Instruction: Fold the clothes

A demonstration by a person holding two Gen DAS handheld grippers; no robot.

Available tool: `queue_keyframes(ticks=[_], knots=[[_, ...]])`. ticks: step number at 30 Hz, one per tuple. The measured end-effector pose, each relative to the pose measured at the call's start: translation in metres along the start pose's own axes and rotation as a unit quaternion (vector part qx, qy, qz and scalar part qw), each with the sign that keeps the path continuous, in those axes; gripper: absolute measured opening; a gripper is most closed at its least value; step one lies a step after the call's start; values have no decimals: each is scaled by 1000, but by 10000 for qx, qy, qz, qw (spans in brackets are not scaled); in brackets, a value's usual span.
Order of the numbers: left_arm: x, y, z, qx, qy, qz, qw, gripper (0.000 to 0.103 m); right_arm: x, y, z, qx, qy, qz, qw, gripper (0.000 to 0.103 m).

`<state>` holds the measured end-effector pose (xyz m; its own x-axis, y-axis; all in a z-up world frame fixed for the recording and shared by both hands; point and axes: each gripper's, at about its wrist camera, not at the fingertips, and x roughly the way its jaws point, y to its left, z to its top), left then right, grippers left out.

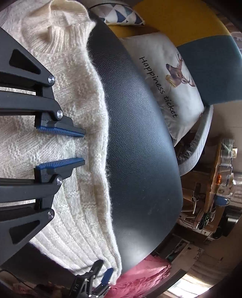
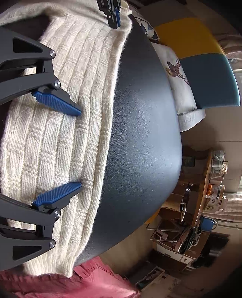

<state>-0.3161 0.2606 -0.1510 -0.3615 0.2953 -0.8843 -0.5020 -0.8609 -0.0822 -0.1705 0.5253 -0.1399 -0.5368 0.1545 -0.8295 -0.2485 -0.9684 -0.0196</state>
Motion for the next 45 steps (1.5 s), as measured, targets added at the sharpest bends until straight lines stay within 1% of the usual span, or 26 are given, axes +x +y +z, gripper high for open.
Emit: queue_keyframes(ticks=[3,5,7,9,10,11,12,14,15,18,20,21,22,23,25,27,30,31,32,35,38,40,41,42,43,45], knots=[[-26,4,-11,-197,-122,-295,9993,23,-4,1,3,8,102,41,9999,74],[-46,6,-22,-306,-239,-505,9980,23,-15,11,9,62,15,358,9993,74],[-62,6,-43,-257,-271,-659,9971,23,-34,28,9,23,-232,1059,9941,74],[-78,7,-64,-210,-289,-809,9961,23,-47,59,4,-291,-242,1646,9856,74],[-82,5,-75,-190,-246,-871,9957,23,-45,69,-2,-56,102,2383,9711,74],[-86,4,-85,-171,-210,-910,9955,23,-42,78,-9,180,446,3102,9494,74],[-88,2,-97,-154,-193,-888,9957,23,-40,87,-16,407,764,3770,9222,74],[-92,2,-117,-197,-147,-852,9961,23,-41,101,-37,680,855,4350,8938,77],[-91,3,-126,-280,-119,-876,9957,23,-39,106,-46,808,886,4406,8897,81],[-89,4,-134,-378,-80,-861,9955,23,-23,108,-59,1462,837,4412,8815,84],[-87,4,-137,-412,-65,-832,9957,23,-5,103,-58,2125,866,4443,8660,92],[-86,4,-138,-428,-57,-818,9957,23,1,105,-57,2305,894,4382,8642,92],[-86,3,-139,-445,-50,-803,9958,23,2,109,-52,2370,866,4337,8650,98],[-85,3,-141,-462,-42,-789,9958,23,2,115,-50,2450,832,4395,8602,103],[-83,3,-143,-495,-27,-760,9959,23,2,125,-48,2686,805,4490,8484,103],[-81,3,-146,-528,-12,-732,9959,23,0,127,-44,2874,462,4356,8518,103],[-82,-7,-145,-251,-38,-518,9983,23,-15,111,-33,3312,-386,4504,8282,103],[-83,-10,-144,-192,-41,-478,9987,23,-21,105,-29,3357,-562,4497,8258,103],[-83,-13,-142,-132,-45,-439,9989,23,-24,98,-26,3351,-657,4426,8292,103],[-86,-20,-136,31,-85,-377,9992,21,-28,83,-18,3216,-532,4033,8550,103],[-99,-24,-125,-15,-392,-887,9953,20,-42,81,-8,2472,-382,3572,8999,103],[-103,-29,-118,-28,-462,-1217,9915,20,-46,92,1,1523,-108,2702,9506,103],[-104,-35,-115,41,-457,-1412,9889,20,-43,99,6,1102,-30,2180,9697,103],[-104,-42,-113,109,-452,-1605,9859,20,-40,105,11,682,54,1656,9838,103],[-104,-50,-112,189,-417,-1745,9836,20,-33,109,14,349,207,1234,9915,103],[-94,-69,-115,412,-192,-1728,9839,21,-15,117,19,-330,474,412,9975,103]])
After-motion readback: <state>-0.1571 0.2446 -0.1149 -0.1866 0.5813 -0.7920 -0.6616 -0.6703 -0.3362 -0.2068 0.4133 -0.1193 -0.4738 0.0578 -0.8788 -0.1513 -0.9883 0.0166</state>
